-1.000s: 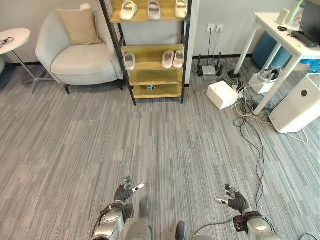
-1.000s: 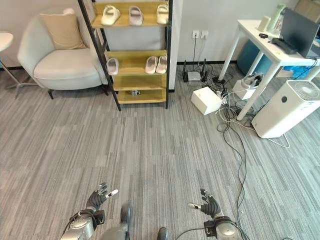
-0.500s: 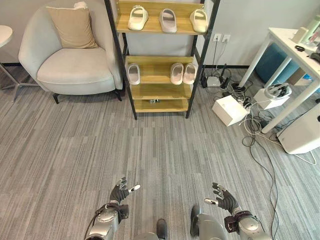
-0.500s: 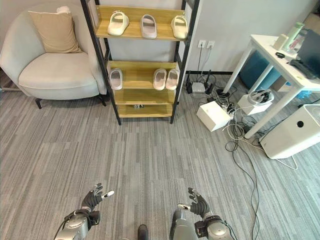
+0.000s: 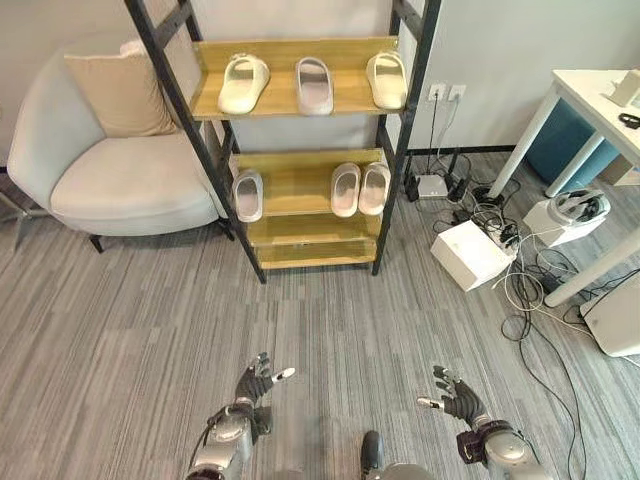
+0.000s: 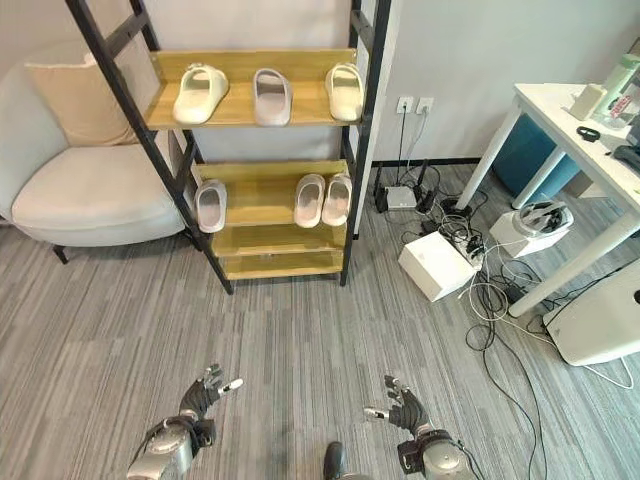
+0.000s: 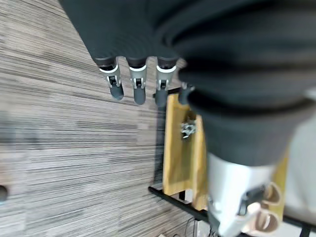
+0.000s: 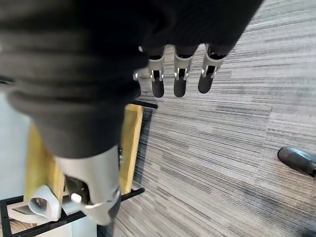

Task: Arrange the slippers neatly on the shoe rack.

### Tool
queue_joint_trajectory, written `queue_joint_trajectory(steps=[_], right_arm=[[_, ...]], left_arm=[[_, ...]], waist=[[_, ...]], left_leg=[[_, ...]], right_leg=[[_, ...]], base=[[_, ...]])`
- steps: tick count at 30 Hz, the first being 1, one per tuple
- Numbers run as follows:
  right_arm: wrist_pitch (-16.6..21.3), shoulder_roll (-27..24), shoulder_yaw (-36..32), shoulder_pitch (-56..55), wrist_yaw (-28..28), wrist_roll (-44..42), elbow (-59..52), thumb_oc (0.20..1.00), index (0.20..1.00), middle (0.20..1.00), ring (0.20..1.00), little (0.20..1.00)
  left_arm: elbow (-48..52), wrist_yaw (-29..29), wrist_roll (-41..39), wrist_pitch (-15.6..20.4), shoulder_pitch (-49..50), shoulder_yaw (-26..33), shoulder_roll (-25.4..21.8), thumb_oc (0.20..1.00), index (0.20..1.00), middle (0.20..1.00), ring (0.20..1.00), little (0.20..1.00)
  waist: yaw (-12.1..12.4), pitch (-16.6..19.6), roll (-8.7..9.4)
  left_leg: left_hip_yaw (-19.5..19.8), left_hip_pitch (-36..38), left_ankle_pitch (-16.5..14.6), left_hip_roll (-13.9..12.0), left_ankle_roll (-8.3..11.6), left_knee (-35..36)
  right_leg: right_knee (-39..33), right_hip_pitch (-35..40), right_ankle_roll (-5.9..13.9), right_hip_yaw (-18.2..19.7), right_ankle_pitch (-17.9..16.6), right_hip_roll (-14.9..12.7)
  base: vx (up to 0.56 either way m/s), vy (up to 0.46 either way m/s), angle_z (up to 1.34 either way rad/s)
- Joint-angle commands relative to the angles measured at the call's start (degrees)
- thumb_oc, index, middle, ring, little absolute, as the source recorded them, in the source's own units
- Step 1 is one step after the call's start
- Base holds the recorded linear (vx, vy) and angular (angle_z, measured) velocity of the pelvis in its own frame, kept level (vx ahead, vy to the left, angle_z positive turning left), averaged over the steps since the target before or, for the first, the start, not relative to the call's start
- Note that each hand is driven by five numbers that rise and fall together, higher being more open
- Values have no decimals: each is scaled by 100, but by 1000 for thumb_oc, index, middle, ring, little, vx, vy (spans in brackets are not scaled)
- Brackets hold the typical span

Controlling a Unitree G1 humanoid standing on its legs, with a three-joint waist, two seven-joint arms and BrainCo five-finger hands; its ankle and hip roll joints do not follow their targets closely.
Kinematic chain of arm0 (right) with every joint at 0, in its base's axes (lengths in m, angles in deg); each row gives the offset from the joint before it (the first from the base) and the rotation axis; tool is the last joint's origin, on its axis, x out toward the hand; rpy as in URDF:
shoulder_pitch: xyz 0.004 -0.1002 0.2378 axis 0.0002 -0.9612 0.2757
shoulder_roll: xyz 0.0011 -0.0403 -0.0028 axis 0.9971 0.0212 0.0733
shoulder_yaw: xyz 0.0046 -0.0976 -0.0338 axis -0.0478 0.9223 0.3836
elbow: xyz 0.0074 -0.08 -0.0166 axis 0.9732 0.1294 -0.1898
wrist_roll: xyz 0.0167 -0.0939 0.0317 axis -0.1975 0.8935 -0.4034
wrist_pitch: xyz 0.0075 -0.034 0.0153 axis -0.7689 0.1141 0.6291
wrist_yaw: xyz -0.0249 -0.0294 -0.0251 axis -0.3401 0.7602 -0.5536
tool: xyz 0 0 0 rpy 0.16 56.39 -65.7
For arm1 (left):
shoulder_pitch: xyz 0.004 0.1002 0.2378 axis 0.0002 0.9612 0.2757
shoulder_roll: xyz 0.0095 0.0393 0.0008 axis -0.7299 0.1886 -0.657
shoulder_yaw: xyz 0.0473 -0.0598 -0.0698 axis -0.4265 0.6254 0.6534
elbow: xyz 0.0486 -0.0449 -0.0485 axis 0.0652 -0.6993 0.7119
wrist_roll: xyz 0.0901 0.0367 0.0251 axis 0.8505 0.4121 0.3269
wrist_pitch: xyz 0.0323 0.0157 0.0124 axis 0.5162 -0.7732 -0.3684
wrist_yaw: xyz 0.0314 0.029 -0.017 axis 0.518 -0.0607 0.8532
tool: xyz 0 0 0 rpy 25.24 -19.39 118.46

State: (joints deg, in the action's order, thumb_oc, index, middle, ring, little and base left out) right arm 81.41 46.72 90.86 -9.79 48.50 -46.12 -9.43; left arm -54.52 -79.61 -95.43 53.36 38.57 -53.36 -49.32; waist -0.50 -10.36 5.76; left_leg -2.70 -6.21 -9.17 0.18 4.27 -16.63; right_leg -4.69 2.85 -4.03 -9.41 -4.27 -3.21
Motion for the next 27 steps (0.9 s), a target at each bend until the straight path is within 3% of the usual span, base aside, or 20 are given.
queue_joint_trajectory(steps=[1, 2, 7, 8, 9, 10, 11, 13, 14, 15, 18, 21, 24, 26, 27], right_arm=[[192, -245, -96, -227, 24, 6, -241, 1000, 1000, 1000, 1000, 1000], [186, -249, -88, -224, 15, 37, -227, 1000, 1000, 1000, 1000, 1000], [132, -125, -43, -181, -70, 157, -228, 1000, 1000, 1000, 1000, 1000], [133, -48, 8, -72, -51, 169, -200, 1000, 1000, 1000, 1000, 1000], [134, -47, 8, -71, -51, 169, -199, 1000, 1000, 1000, 1000, 1000], [138, -8, 36, 19, -50, 163, -298, 1000, 1000, 1000, 1000, 1000], [136, 22, 57, 54, -41, 157, -281, 1000, 1000, 1000, 1000, 1000], [118, 50, 46, 45, -34, 142, -332, 1000, 1000, 1000, 1000, 1000], [124, 40, 14, 31, -26, 119, -352, 1000, 1000, 1000, 1000, 1000], [124, 39, 14, 30, -26, 119, -352, 1000, 1000, 1000, 1000, 1000], [119, 44, -23, -65, 17, 129, -418, 1000, 1000, 1000, 1000, 1000], [97, 16, -23, -179, -25, 142, -458, 1000, 1000, 1000, 1000, 1000], [142, -141, -55, -215, -56, 10, -326, 1000, 1000, 1000, 1000, 1000], [119, -218, -134, -229, -20, -12, -265, 1000, 1000, 1000, 1000, 1000], [138, -270, -234, -271, 11, -18, -250, 1000, 1000, 1000, 1000, 1000]], left_arm=[[-56, 88, 83, 186, -44, 11, -45, 1000, 1000, 1000, 1000, 1000], [-68, 87, 79, 180, -27, 26, -47, 1000, 1000, 1000, 1000, 1000], [-53, 53, 41, 162, 217, 145, -64, 1000, 1000, 1000, 1000, 1000], [23, 50, 13, 159, 259, 136, -87, 1000, 1000, 1000, 1000, 1000], [23, 49, 12, 158, 259, 136, -88, 1000, 1000, 1000, 1000, 1000], [89, 42, -35, 166, 263, 124, -141, 1000, 1000, 1000, 1000, 1000], [91, 45, -28, 164, 245, 97, -145, 1000, 1000, 1000, 1000, 1000], [118, 24, -14, 155, 226, 70, -163, 1000, 1000, 1000, 1000, 1000], [116, 23, -5, 168, 187, 54, -181, 1000, 1000, 1000, 1000, 1000], [116, 23, -5, 169, 188, 54, -179, 1000, 1000, 1000, 1000, 1000], [81, 39, -15, 173, 63, 29, -173, 1000, 1000, 1000, 1000, 1000], [66, 22, 21, 179, 48, 4, -153, 1000, 1000, 1000, 1000, 1000], [30, 18, -49, 189, -49, -44, -86, 1000, 1000, 1000, 1000, 1000], [29, 17, -91, 174, -110, -96, -70, 1000, 1000, 1000, 1000, 1000], [-24, 46, -53, 169, -109, -122, -35, 1000, 1000, 1000, 1000, 1000]], waist=[[135, 28, -233], [159, 32, -245], [254, 225, -187], [298, 189, -179], [308, 192, -175], [298, 98, -216], [278, 56, -237], [240, 6, -280], [185, 9, -321], [176, -11, -326], [2, -2, -301], [-55, 81, -274], [-40, 72, -248], [-73, 79, -252], [-36, 128, -285]], left_leg=[[-167, -255, 1892, -502, 184, 1818], [-221, -298, 1994, -522, 224, 1945], [-244, -15, 1625, -326, -30, 1825], [-345, 87, 1469, -282, -172, 1767], [-357, 86, 1466, -281, -174, 1766], [-417, 258, 1355, -246, -290, 1767], [-403, 335, 1297, -235, -315, 1761], [-378, 510, 1198, -232, -309, 1761], [-356, 647, 1148, -267, -247, 1823], [-345, 673, 1145, -270, -244, 1829], [-207, 977, 988, -353, -83, 1891], [-137, 1047, 936, -497, 19, 1801], [132, 691, 1238, -565, 221, 984], [60, 523, 1314, -632, 196, 1257], [-122, 279, 1570, -775, 198, 1709]], right_leg=[[346, 206, 940, 72, 570, 46], [309, 294, 948, 97, 613, 62], [636, 507, 1144, 252, 856, -213], [1324, 209, 1270, 306, 727, -331], [1341, 193, 1272, 319, 736, -335], [2084, -235, 1373, 393, 463, -411], [2287, -402, 1399, 422, 345, -425], [2263, -600, 1360, 353, 284, -504], [1807, -717, 1322, 253, 291, -588], [1800, -684, 1321, 240, 296, -585], [840, -909, 1399, 348, -14, -700], [657, -737, 1381, 332, 57, -611], [596, -390, 1150, 151, 188, -414], [496, -200, 1129, -8, 286, -433], [435, -60, 1167, -85, 349, -429]], base=[[465, 129, -38], [467, 183, -45], [286, 187, -47], [128, 163, 1], [131, 185, 0], [101, 103, -14], [198, 107, -12], [180, -12, 9], [126, -58, 30], [255, -155, 24], [231, -201, 19], [171, -246, 37], [76, -202, 50], [106, -31, 49], [146, 59, 19]])
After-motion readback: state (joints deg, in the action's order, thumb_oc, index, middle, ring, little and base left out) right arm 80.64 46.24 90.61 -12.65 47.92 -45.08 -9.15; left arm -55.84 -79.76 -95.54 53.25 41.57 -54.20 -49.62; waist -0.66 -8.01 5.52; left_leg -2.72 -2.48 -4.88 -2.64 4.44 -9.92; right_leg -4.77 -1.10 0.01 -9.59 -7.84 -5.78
